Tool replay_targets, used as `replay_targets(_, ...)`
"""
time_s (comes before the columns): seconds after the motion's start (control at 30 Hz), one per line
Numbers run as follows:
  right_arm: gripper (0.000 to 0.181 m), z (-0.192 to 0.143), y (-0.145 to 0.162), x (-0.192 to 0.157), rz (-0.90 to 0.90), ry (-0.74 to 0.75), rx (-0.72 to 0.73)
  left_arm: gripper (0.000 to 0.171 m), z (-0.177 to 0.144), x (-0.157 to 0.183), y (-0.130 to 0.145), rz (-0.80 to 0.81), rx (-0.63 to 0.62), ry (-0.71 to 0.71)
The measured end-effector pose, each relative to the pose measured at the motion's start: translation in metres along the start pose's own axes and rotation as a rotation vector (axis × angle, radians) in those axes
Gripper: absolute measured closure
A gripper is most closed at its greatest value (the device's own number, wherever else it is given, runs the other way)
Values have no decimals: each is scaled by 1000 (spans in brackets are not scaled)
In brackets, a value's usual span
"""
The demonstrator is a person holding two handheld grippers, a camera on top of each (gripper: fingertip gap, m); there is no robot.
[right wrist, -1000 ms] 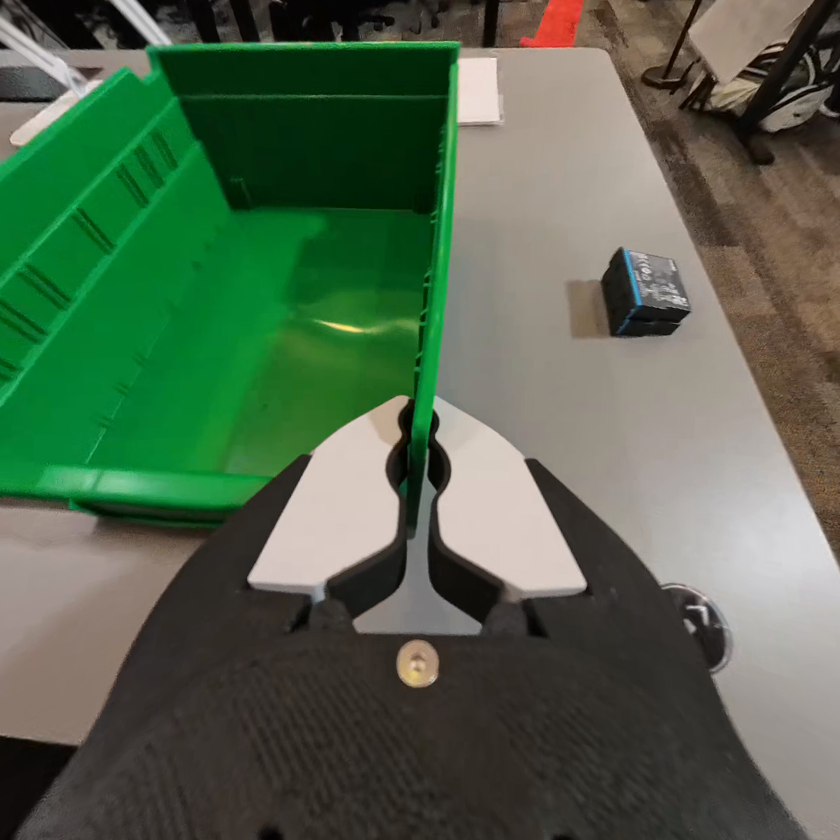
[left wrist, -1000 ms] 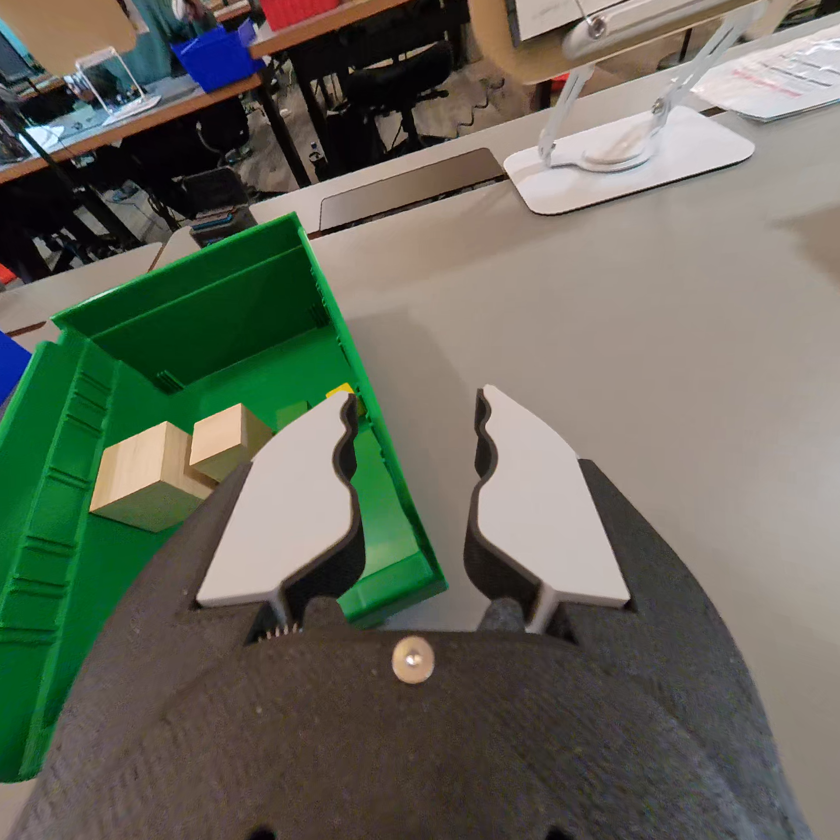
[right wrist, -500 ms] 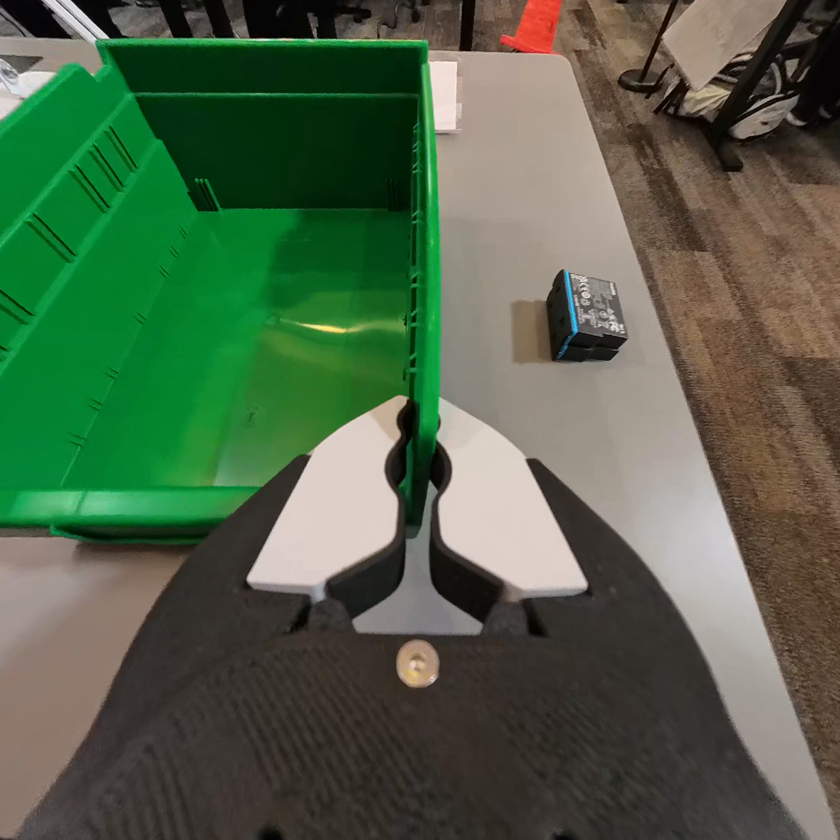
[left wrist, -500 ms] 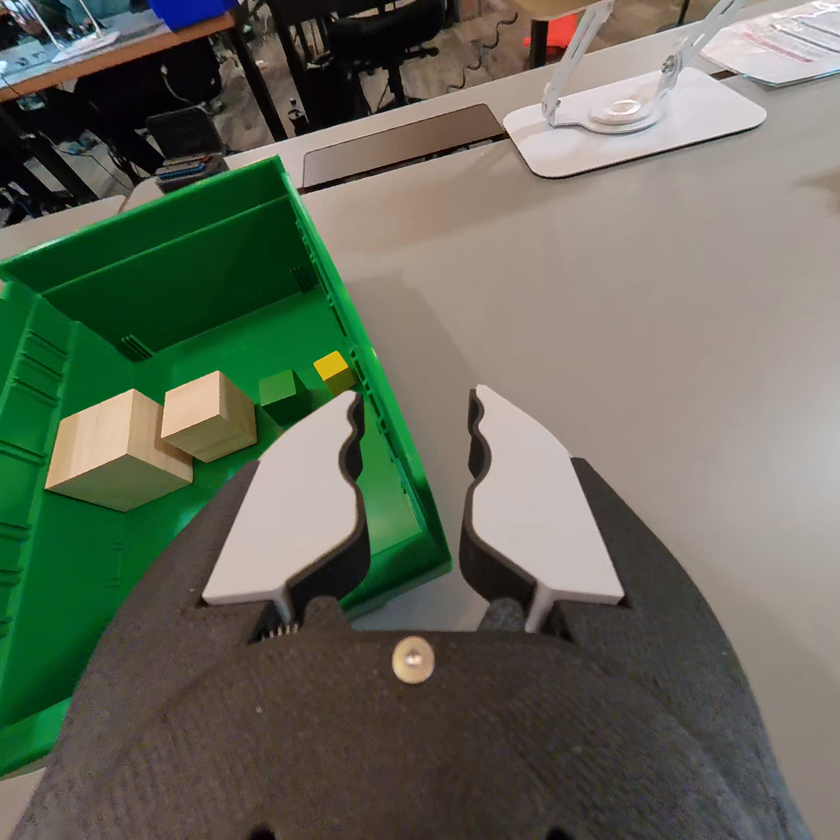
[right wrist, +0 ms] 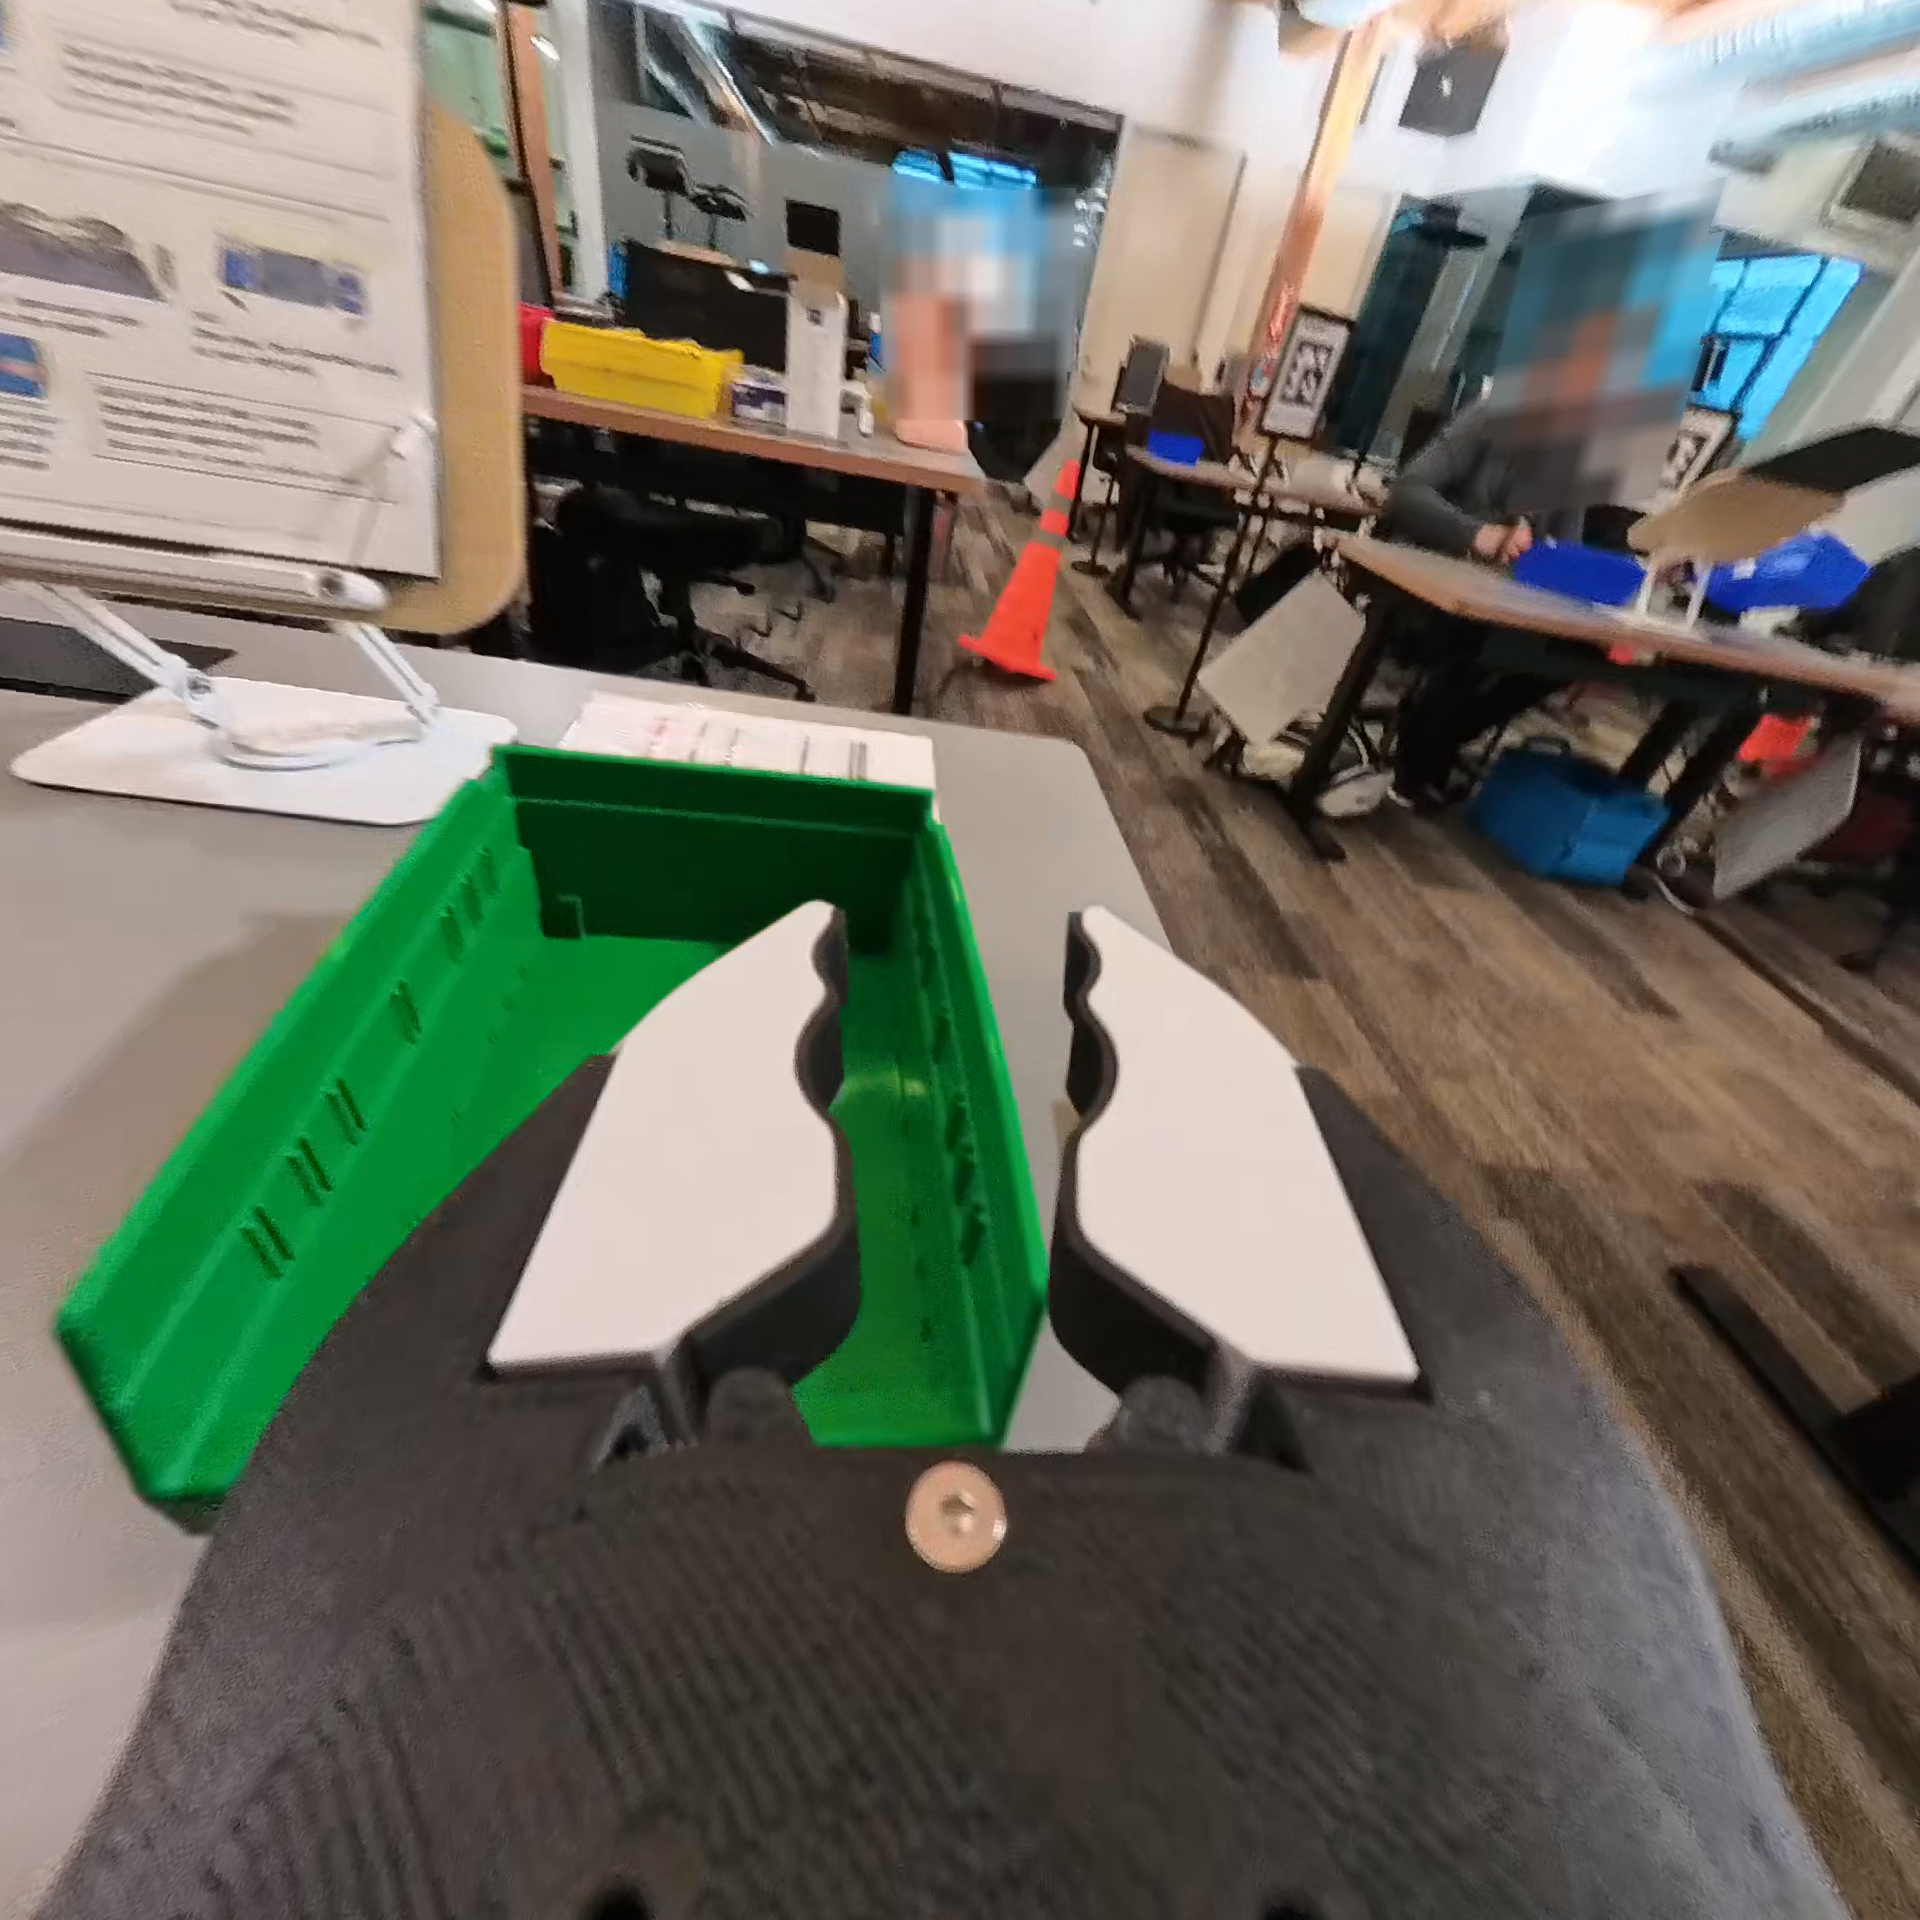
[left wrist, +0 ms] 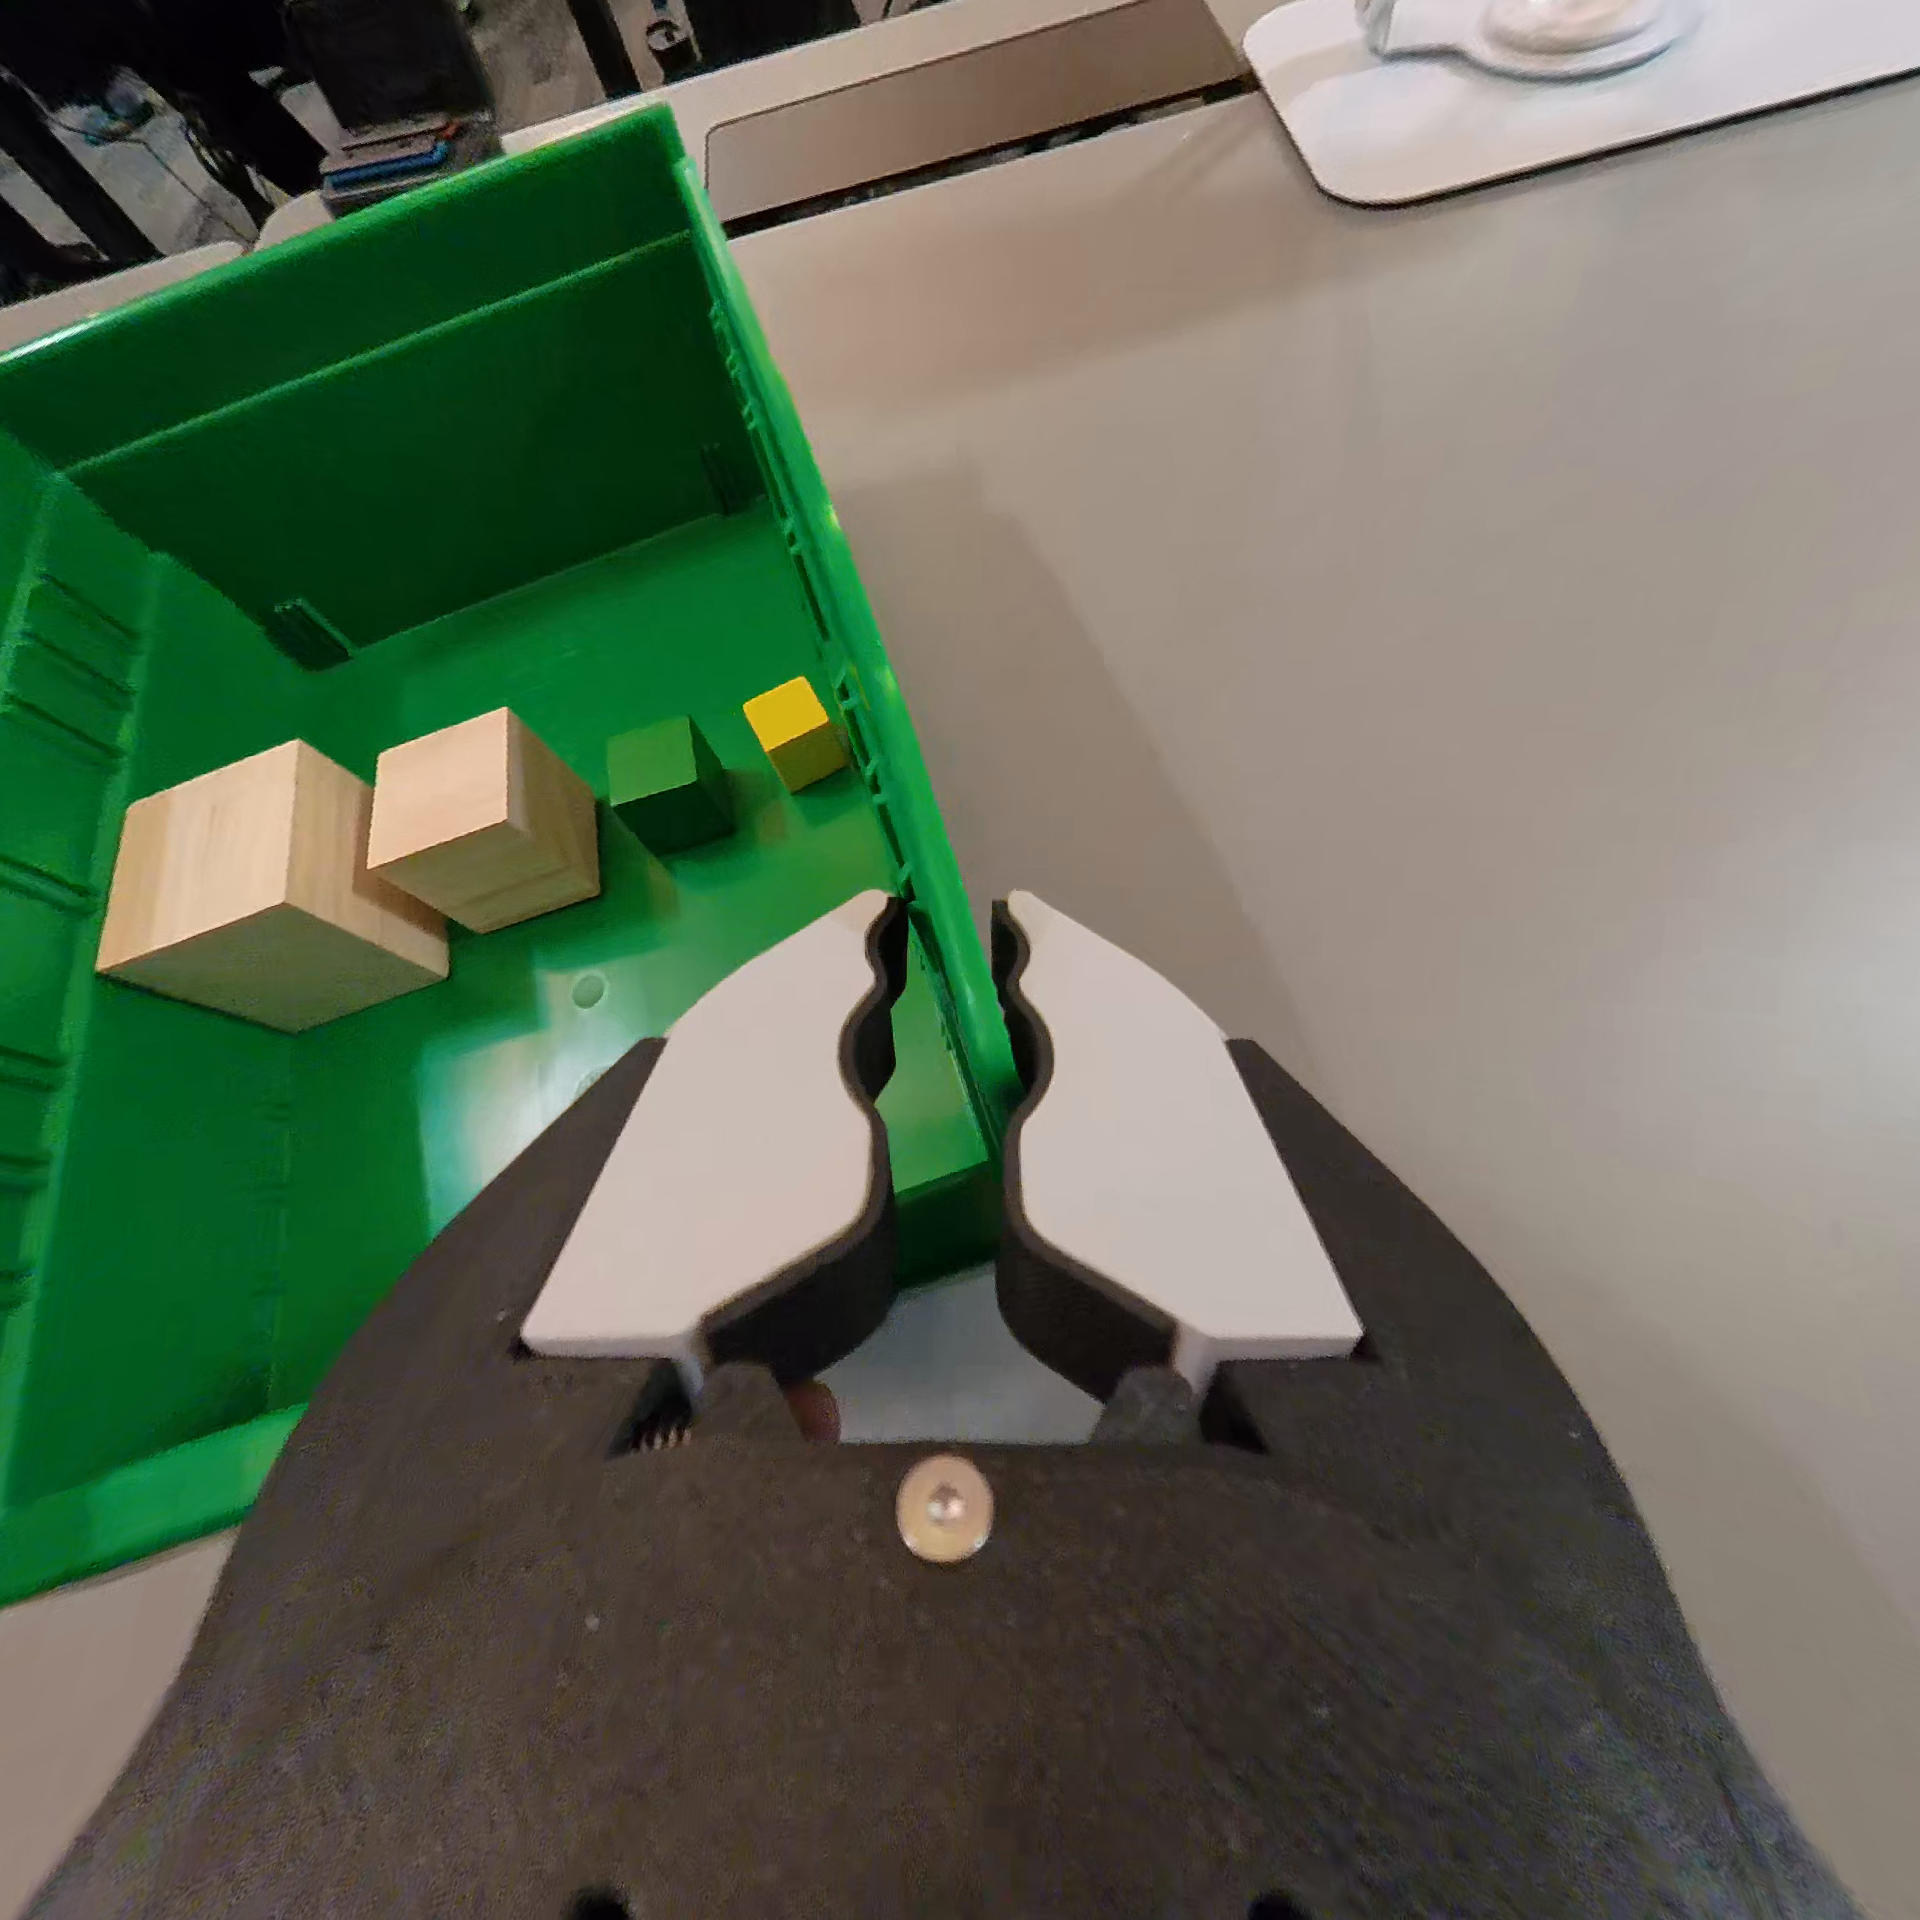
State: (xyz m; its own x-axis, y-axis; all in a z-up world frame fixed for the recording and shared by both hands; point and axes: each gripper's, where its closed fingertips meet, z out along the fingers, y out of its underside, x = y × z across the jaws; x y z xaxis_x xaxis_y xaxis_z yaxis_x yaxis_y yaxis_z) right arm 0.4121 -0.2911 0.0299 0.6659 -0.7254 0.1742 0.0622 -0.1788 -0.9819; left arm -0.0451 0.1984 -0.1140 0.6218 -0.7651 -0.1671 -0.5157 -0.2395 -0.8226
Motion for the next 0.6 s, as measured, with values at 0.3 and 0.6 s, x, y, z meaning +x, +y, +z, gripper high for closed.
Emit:
replay_targets(0.3,138,6,-78,-130,33,-343,156,160,-12,-18,13,-115,-5,19)
replay_targets(0.6,136,-4,-90,-232,171,-676,181,145,-66,-27,-7,204,102,101)
